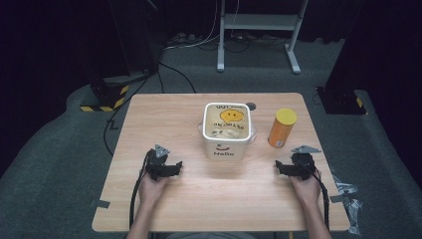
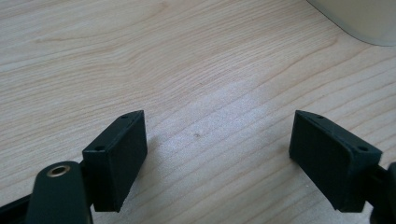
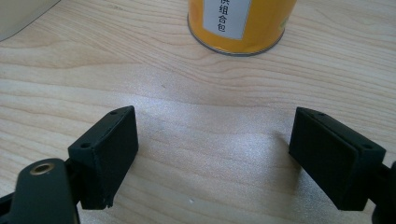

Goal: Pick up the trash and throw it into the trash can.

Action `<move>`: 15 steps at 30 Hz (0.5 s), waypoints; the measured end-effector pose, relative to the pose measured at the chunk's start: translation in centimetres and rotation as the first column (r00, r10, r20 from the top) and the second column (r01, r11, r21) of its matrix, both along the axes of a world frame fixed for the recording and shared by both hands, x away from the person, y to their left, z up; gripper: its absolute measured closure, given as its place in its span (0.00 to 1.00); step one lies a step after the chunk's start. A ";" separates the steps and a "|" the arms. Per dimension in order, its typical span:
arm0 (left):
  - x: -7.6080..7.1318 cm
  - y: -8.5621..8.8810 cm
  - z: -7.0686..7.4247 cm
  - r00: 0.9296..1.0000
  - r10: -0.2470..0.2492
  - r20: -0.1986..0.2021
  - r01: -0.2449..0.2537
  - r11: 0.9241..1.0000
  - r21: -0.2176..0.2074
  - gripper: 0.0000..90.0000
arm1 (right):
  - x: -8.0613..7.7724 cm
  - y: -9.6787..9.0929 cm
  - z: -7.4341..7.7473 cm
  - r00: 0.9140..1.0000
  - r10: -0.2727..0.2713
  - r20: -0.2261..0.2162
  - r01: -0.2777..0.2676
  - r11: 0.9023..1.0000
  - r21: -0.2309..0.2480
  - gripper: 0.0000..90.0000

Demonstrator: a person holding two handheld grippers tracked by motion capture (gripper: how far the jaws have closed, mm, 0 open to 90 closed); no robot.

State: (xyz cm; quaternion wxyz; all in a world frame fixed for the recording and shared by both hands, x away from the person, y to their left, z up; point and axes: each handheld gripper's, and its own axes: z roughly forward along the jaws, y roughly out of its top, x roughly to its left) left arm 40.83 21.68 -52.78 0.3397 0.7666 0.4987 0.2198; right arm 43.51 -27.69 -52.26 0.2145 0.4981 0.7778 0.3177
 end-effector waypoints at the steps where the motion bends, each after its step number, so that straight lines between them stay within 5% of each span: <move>1: 0.0 0.0 0.0 1.000 0.000 0.001 0.000 1.000 0.001 0.22 | 0.0 0.0 0.0 1.000 0.000 0.000 0.000 1.000 0.000 0.17; 15: -0.1 0.0 0.0 1.000 0.003 -0.001 -0.003 1.000 0.000 0.22 | -0.1 0.1 0.1 1.000 -0.024 -0.009 0.024 1.000 0.000 0.17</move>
